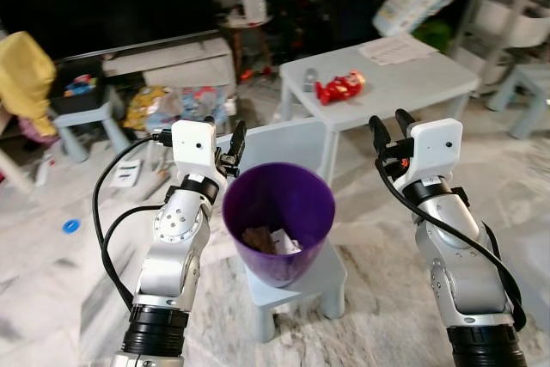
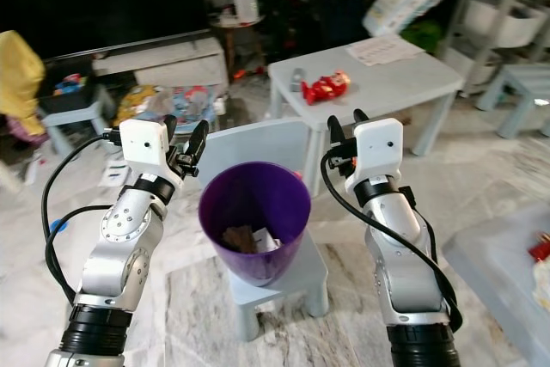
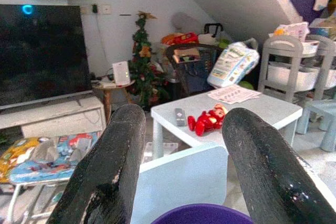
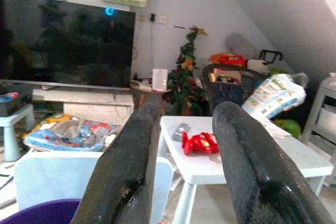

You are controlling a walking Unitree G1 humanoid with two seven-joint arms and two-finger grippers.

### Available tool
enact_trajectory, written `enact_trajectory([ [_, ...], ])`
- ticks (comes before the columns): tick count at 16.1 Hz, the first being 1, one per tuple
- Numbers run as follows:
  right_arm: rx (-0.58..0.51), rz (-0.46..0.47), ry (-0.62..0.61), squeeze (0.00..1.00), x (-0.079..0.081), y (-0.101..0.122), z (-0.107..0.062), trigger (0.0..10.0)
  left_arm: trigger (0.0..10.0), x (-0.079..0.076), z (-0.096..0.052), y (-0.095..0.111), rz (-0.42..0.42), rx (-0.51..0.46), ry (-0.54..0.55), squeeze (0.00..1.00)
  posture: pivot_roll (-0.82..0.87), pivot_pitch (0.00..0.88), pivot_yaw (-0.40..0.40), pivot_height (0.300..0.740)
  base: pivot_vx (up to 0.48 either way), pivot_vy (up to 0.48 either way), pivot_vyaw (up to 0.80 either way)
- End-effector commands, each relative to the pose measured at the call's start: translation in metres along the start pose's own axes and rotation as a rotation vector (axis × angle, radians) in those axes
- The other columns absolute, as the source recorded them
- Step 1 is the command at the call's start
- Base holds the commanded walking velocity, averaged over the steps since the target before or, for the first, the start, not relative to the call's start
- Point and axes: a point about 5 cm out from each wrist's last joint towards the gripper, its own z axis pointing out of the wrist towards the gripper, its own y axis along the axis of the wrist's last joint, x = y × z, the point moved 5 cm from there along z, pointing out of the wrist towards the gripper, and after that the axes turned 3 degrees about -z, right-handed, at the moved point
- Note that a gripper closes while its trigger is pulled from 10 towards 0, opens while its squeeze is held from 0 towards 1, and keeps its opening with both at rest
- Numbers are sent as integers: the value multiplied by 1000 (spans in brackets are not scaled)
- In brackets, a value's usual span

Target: Picking trash to rubbish bin

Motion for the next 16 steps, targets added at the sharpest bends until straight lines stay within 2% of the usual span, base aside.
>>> enact_trajectory([
  [1, -12, -2, -3, 0, -2, 5, 0, 10000, 10000, 2, -1, 0, 1, 5, 3, 0, -94, 8, 52, 740, 0, 0, -800],
  [16, -13, -10, -3, 0, -4, 7, -1, 10000, 10000, -2, -1, -3, -9, 13, -1, 0, -103, 12, 47, 740, 0, 0, -800],
])
